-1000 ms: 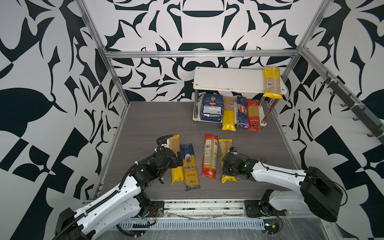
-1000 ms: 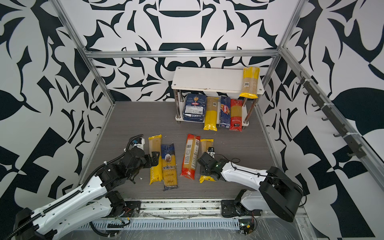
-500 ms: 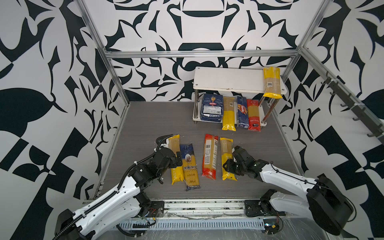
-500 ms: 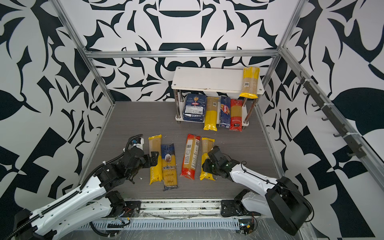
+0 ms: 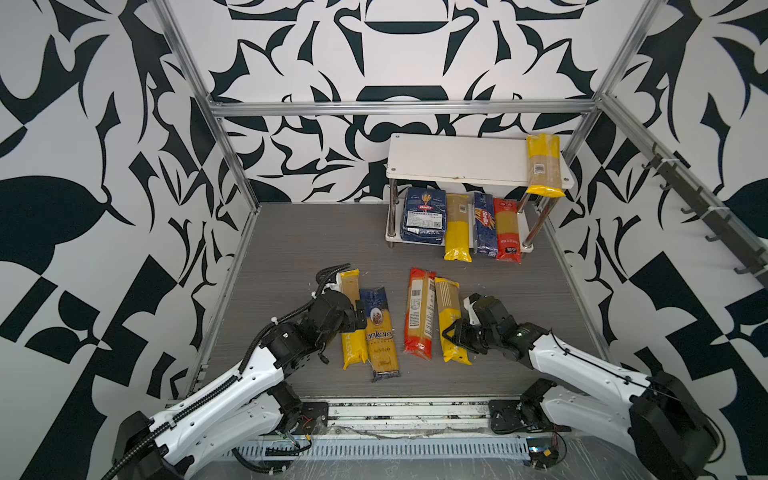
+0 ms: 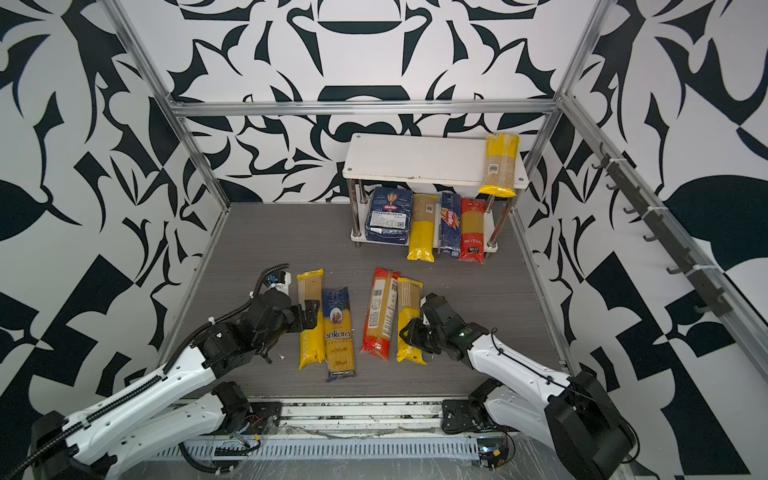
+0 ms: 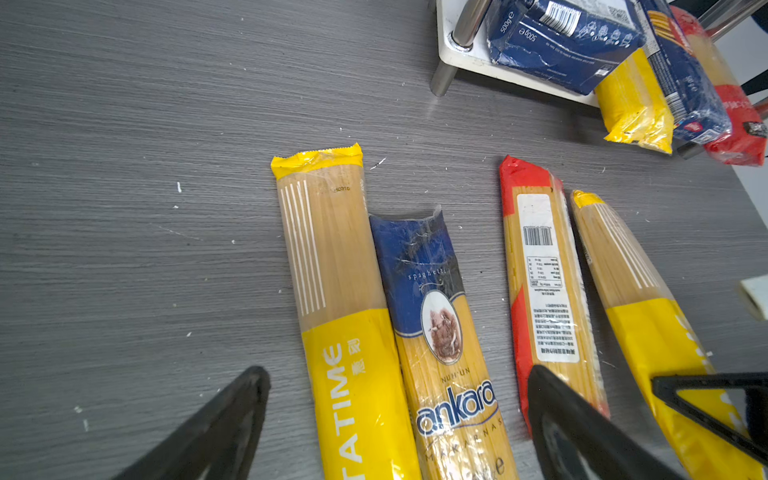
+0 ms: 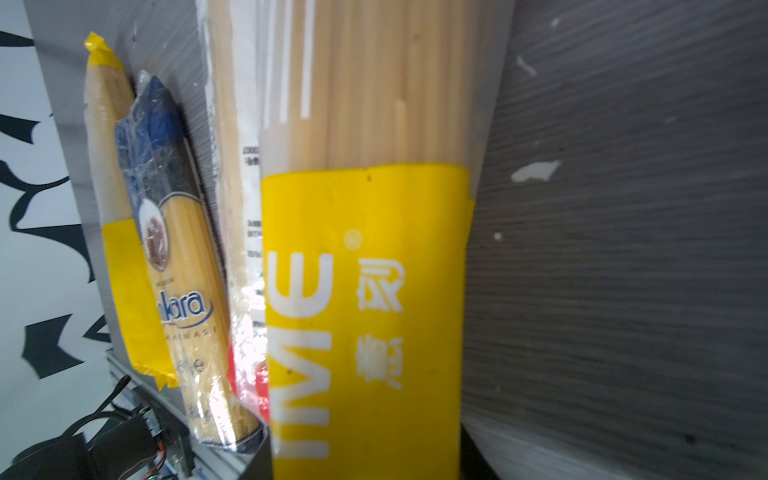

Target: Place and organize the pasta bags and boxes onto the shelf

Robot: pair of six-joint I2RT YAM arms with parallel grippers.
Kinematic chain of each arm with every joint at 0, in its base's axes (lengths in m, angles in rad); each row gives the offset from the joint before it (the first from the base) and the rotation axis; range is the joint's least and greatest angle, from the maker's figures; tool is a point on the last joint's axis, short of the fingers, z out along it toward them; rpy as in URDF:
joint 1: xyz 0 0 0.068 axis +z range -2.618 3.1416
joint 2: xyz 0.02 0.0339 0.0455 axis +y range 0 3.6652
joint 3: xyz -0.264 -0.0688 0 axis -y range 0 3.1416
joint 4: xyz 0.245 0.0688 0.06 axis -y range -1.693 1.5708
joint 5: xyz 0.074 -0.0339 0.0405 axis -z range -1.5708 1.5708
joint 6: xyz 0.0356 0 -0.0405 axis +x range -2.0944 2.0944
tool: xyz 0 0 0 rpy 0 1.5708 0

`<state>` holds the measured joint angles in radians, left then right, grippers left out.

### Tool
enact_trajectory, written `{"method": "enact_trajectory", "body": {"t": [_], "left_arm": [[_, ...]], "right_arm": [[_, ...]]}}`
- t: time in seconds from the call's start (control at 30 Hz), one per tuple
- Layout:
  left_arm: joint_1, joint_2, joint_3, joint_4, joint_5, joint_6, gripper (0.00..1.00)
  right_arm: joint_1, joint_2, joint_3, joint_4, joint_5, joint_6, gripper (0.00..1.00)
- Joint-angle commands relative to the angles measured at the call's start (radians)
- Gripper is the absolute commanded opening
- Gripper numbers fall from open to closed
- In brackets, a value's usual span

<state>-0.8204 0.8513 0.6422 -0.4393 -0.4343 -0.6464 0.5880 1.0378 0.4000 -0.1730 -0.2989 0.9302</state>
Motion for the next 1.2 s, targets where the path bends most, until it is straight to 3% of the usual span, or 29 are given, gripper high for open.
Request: {"method": "enact_trajectory", "body": {"t": [0.0, 0.4, 1.17], "left_arm": [[-0.003, 0.01, 0.046, -0.001, -0.02, 0.017, 0.99], [-0.003, 0.009, 0.097, -0.035, -0.045, 0.042, 0.99], [-0.002, 0.057, 0.209, -0.084, -0.075, 0.088, 0.99]], "right_arm": [[-0.009, -0.044, 0.02, 0.099, -0.07, 0.019, 0.1], [-0.06, -0.141, 0.05, 0.089, -0.156, 0.033, 0.09], [-0.061, -0.228, 0.182, -0.048, -0.197, -0.009, 0.08]]}}
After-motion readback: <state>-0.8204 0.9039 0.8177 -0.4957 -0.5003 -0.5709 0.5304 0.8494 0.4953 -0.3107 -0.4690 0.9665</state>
